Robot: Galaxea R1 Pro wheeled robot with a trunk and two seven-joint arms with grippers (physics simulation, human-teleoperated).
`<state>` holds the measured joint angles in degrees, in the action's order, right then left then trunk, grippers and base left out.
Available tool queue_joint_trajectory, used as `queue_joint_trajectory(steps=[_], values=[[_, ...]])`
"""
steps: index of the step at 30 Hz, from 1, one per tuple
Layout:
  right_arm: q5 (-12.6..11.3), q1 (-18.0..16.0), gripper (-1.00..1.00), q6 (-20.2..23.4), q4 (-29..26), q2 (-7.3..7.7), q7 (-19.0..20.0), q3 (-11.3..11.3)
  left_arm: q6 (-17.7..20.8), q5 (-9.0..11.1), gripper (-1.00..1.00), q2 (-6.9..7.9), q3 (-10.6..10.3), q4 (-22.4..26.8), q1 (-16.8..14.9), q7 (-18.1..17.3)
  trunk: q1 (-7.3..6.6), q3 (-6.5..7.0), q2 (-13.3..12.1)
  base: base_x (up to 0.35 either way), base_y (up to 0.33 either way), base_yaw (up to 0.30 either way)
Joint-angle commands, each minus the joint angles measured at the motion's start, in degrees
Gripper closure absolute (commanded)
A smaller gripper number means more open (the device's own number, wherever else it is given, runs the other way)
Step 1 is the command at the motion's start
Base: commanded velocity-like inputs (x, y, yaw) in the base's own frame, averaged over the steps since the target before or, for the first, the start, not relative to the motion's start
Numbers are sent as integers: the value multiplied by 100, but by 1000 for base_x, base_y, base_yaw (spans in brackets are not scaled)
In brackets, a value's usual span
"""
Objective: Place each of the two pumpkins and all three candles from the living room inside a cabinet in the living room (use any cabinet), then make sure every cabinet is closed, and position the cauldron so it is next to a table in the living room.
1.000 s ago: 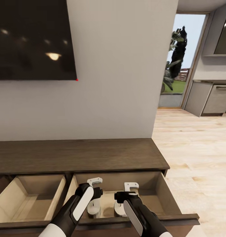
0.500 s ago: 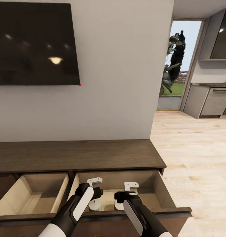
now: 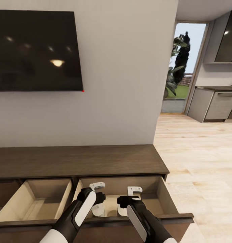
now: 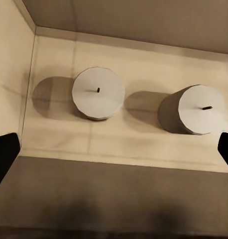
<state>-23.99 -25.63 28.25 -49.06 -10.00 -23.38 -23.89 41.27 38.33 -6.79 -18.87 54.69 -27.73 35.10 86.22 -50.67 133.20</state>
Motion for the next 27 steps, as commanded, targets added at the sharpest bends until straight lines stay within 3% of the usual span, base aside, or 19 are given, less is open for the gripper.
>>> queue_joint_trajectory(steps=[1,27], values=[[-53,-5,-100,9,-7,0,-48,-11,4,61,-100,2,-11,6,-2,59,-26,12,-39,-276,36,0],[-53,-3,-100,5,-8,0,-35,-11,4,61,-100,2,-11,6,-4,59,-597,479,-1081,-25,2,0]])
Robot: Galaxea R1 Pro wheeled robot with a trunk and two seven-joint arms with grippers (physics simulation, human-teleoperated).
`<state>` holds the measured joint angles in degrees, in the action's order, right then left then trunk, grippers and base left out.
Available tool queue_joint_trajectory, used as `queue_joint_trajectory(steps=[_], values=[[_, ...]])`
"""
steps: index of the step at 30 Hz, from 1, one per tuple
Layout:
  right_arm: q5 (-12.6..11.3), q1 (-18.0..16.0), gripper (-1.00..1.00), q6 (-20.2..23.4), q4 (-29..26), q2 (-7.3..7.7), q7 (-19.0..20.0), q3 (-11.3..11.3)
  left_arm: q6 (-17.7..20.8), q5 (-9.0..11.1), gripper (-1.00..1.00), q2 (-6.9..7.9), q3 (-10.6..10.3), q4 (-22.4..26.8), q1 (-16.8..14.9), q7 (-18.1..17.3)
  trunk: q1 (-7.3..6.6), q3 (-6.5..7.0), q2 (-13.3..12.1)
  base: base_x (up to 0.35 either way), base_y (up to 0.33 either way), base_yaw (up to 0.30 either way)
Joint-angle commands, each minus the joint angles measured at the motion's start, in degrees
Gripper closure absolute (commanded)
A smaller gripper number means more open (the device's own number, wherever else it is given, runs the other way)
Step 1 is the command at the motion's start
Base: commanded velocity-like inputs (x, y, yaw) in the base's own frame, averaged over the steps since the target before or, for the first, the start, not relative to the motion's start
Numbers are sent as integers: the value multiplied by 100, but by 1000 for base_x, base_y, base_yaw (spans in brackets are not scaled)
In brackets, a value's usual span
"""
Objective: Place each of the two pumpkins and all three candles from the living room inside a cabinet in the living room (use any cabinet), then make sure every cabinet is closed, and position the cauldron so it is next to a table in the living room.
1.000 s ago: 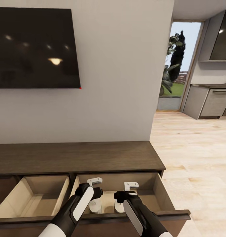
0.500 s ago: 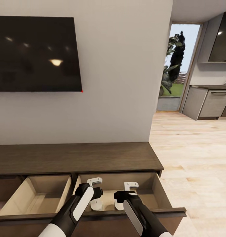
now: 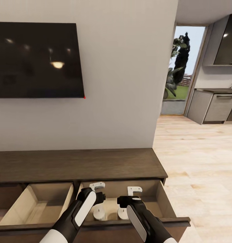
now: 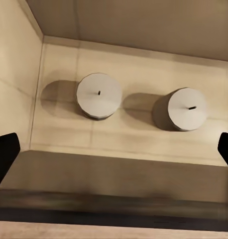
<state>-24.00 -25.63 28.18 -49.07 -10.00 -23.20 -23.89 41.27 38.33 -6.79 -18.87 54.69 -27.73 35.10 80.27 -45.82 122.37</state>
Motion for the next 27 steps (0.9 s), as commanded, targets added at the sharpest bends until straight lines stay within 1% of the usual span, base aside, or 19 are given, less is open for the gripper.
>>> queue_joint_trajectory(steps=[1,17,27], values=[[-53,-4,-100,12,-6,0,-53,-11,4,60,-100,2,-11,6,-1,59,-23,12,-39,0,0,0],[-53,-4,-100,21,-5,0,-53,-11,4,59,-100,2,-13,6,-2,59,-375,300,-680,0,0,0],[-53,-6,-100,29,1,0,-53,-7,11,36,-100,33,-14,-3,-10,66,-594,479,-1081,0,0,0]])
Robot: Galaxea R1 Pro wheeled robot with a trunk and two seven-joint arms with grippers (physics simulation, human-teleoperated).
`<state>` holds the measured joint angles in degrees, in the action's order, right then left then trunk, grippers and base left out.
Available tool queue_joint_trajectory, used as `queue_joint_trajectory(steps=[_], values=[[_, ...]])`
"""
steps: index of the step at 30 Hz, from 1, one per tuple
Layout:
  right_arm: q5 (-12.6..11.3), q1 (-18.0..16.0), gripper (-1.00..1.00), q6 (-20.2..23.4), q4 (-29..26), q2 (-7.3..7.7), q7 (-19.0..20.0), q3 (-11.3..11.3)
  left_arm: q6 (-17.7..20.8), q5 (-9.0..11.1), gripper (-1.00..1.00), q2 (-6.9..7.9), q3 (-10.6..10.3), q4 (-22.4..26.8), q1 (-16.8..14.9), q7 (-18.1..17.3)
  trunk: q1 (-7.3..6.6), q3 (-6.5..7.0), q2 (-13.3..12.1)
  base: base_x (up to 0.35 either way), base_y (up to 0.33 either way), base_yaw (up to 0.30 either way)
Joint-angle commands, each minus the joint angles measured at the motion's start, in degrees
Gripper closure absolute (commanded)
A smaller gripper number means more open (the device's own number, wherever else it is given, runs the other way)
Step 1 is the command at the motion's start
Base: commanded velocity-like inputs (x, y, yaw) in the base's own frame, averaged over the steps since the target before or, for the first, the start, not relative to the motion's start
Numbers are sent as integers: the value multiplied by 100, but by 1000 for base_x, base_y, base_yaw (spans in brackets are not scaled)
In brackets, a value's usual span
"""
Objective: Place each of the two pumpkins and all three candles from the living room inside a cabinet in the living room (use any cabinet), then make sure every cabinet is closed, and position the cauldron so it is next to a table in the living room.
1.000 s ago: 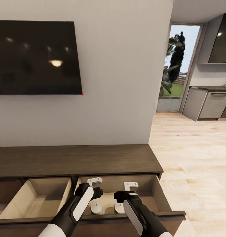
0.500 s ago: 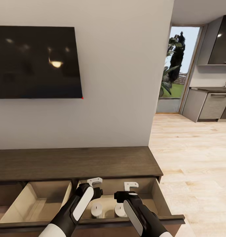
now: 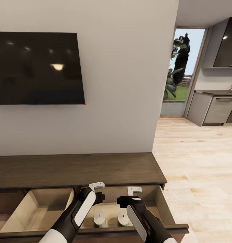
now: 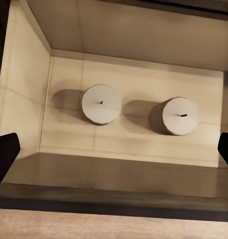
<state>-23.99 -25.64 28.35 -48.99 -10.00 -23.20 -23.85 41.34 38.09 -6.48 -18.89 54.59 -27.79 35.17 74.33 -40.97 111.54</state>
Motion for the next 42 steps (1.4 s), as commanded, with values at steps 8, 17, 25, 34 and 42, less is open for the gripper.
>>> queue_joint_trajectory(steps=[8,17,25,34,42], values=[[-53,-2,-100,19,-5,0,-59,-6,1,56,-100,7,139,-52,-16,458,-177,138,-319,0,0,0],[-53,-4,-100,25,-5,0,-62,-6,-3,66,-100,-2,158,-54,-16,757,-375,300,-680,-84,14,0],[-57,-3,-100,33,-5,0,-62,-6,-3,72,-100,-13,158,-44,-16,763,-550,443,-1001,-153,24,0],[-57,-2,-100,29,-5,0,-53,2,-2,72,-100,-12,158,-33,-16,763,-748,605,-1362,-15,0,0],[-58,-2,-100,30,-6,0,-53,3,-3,68,-100,-1,158,-34,-16,763,-924,748,-1683,-263,0,0]])
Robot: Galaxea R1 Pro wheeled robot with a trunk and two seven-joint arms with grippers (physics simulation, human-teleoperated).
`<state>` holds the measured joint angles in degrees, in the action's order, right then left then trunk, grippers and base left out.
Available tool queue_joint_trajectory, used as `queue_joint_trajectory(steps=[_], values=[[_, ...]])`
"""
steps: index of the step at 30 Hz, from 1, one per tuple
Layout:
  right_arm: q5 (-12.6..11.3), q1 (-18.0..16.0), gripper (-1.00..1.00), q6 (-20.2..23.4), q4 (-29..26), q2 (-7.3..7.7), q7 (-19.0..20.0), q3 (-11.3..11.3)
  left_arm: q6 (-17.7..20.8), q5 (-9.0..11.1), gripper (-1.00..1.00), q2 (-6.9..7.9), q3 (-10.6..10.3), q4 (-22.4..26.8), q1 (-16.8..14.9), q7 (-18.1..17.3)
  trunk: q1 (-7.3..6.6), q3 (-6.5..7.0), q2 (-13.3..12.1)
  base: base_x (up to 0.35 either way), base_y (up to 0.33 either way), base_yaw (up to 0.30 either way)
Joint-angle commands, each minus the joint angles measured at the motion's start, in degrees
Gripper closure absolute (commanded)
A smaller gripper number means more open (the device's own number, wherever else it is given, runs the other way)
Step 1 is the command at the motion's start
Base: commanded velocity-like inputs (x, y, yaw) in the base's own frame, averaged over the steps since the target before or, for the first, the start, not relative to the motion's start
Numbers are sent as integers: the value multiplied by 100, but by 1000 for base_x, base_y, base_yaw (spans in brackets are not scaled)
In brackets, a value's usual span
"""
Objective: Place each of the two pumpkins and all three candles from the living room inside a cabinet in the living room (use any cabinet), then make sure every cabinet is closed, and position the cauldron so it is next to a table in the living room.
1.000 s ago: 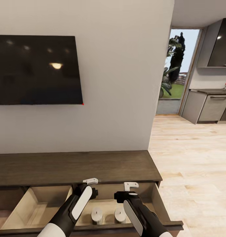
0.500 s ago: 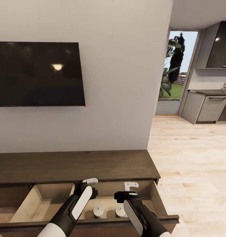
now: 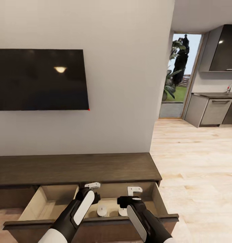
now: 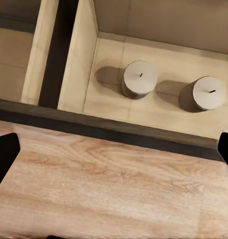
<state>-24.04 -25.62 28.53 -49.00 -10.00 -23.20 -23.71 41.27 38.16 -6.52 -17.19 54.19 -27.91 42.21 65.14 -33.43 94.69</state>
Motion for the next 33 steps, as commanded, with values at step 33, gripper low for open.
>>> queue_joint_trajectory(steps=[33], values=[[-57,-5,-100,21,-2,0,-53,7,19,169,-100,19,206,66,-4,49,-465,226,-840,-246,0,0]])
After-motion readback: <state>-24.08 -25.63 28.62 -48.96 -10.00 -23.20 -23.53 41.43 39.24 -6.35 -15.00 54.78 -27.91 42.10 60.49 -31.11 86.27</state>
